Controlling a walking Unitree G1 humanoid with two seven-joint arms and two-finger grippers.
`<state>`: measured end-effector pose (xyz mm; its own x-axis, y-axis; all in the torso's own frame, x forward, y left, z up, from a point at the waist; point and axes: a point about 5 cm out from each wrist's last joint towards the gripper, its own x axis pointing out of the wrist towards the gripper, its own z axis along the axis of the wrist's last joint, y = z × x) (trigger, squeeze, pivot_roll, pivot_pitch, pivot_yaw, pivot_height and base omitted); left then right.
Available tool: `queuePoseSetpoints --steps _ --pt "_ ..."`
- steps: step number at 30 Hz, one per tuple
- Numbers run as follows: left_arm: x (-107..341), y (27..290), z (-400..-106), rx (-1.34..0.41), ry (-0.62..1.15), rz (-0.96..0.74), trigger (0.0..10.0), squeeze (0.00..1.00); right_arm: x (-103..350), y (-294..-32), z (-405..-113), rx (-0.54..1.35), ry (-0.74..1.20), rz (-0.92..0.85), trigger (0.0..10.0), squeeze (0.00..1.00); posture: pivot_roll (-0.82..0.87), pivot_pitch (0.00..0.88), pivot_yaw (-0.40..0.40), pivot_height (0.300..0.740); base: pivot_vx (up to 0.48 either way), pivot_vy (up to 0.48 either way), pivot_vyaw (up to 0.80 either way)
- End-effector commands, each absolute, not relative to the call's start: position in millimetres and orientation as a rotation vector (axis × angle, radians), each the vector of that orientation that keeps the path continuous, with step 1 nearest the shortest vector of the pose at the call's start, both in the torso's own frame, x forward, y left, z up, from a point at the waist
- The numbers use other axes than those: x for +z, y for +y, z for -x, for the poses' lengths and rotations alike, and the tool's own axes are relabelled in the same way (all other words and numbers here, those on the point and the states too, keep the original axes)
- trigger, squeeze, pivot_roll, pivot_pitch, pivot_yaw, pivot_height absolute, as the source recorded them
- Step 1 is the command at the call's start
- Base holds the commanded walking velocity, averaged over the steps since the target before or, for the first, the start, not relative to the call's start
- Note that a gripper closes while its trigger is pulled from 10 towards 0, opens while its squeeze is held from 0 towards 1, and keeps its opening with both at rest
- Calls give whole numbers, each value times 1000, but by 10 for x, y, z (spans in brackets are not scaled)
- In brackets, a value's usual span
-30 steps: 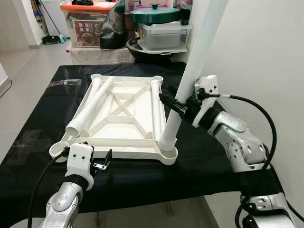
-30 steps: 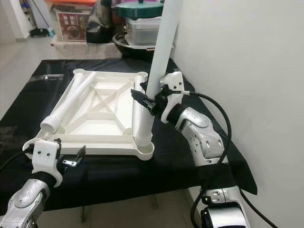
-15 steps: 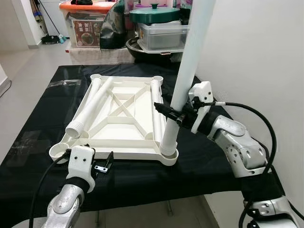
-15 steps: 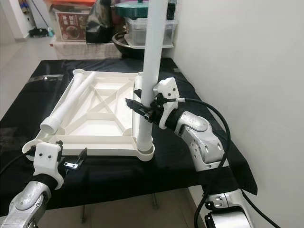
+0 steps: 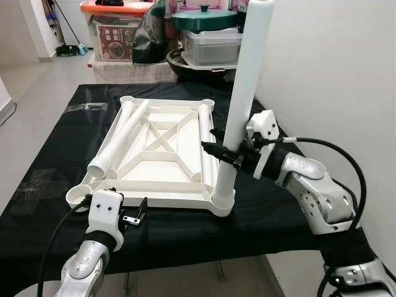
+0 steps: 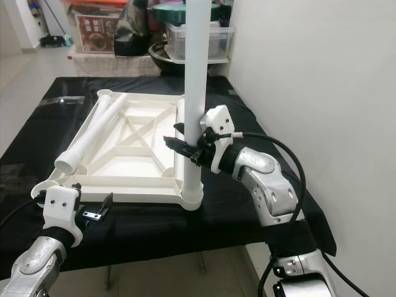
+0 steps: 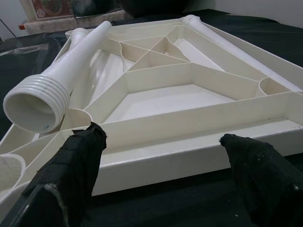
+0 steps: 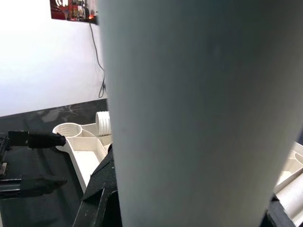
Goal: Building children table
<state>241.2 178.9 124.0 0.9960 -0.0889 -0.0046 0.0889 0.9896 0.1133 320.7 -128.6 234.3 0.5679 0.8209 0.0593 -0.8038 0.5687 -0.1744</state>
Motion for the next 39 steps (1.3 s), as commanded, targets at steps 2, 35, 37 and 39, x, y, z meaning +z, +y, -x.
queuePoseSetpoints --steps 2,35,37,39 --pt "1244 1803 -2404 -88 0 -122 10000 0 2255 -1223 -3181 983 -100 121 0 0 98 0 -76 740 0 0 0" --pt "1231 1857 -2400 -28 9 -121 10000 0 1540 -1319 -3381 -97 185 -173 0 0 119 0 -97 740 0 0 0" --pt "1228 1856 -2400 -27 12 -122 10000 0 1555 -1290 -3379 -123 184 -172 0 0 119 0 -97 740 0 0 0" --pt "1221 1858 -2399 -24 17 -126 10000 0 1569 -1261 -3376 -143 184 -171 0 0 123 0 -97 740 0 0 0"
